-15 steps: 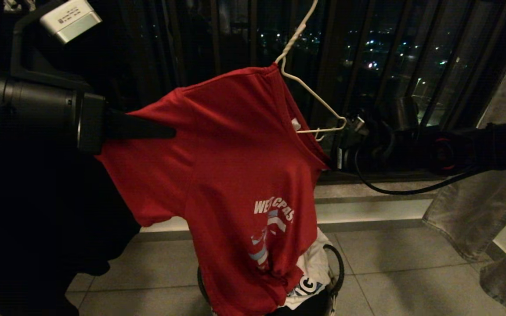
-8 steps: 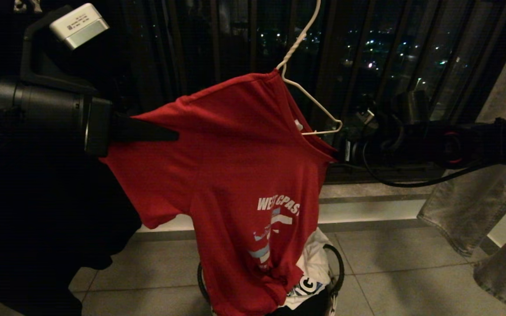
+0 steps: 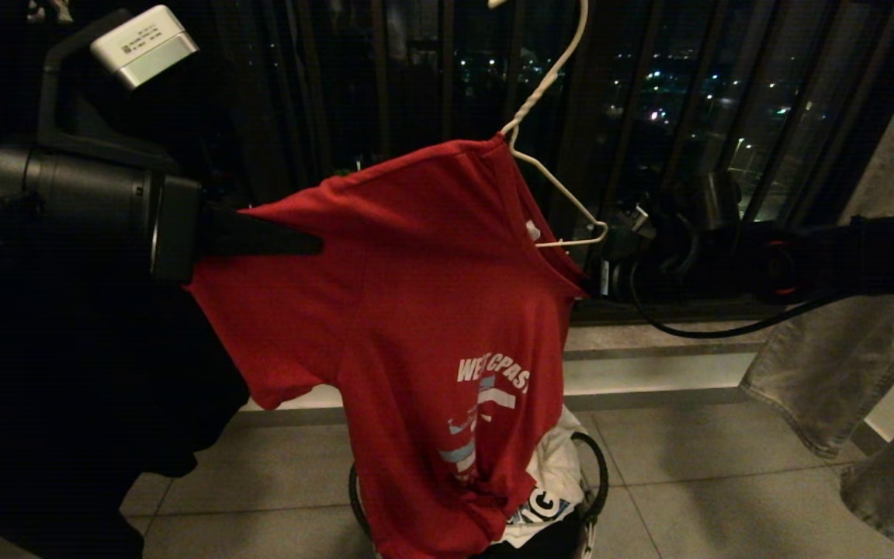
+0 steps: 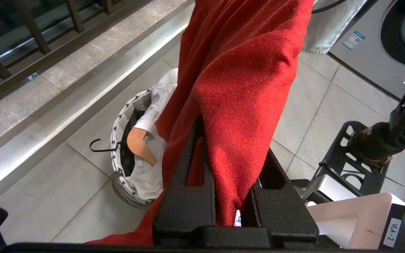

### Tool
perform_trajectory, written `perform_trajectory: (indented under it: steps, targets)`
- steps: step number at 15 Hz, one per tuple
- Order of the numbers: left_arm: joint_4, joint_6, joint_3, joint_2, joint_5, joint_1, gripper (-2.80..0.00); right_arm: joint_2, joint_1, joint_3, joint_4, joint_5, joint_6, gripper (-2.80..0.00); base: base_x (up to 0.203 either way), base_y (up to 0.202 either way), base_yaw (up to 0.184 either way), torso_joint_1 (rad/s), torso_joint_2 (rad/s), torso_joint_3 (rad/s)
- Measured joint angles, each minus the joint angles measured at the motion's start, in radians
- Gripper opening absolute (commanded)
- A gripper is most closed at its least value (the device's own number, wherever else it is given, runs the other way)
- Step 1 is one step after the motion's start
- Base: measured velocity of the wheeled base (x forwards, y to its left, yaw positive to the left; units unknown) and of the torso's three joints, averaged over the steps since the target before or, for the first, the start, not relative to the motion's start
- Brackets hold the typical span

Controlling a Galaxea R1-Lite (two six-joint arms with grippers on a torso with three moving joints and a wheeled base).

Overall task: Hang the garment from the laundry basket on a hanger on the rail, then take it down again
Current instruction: Hang the clothes on the clothes rack

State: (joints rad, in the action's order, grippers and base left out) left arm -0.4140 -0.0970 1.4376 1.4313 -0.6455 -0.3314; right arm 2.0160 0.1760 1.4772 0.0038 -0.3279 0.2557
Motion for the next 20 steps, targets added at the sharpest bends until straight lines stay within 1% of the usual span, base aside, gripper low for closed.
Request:
perform_trajectory:
  steps: [3, 8, 11, 15, 20]
  targets:
    - [0.000, 0.001, -0.003, -0.003, 0.000, -0.013, -2.80, 0.014, 0.010, 0.001, 0.001, -0.001, 0.000, -2.80, 0.000, 0.000, 0.000, 0.000, 0.00, 0.000]
    - [0.004, 0.002, -0.003, -0.003, 0.001, -0.017, -2.80, 0.005, 0.072, -0.046, 0.002, 0.001, 0.000, -2.80, 0.000, 0.000, 0.000, 0.000, 0.00, 0.000]
    - [0.004, 0.001, -0.004, -0.007, 0.001, -0.017, -2.80, 0.004, 0.083, -0.053, -0.001, 0.001, 0.000, -2.80, 0.000, 0.000, 0.000, 0.000, 0.00, 0.000]
    - [0.004, -0.002, -0.010, -0.006, 0.000, -0.021, -2.80, 0.006, 0.063, -0.035, -0.004, 0.002, 0.002, -2.80, 0.000, 0.000, 0.000, 0.000, 0.00, 0.000]
    - [0.004, -0.003, -0.011, -0.004, 0.001, -0.022, -2.80, 0.005, 0.006, 0.005, 0.000, 0.000, 0.003, -2.80, 0.000, 0.000, 0.000, 0.000, 0.00, 0.000]
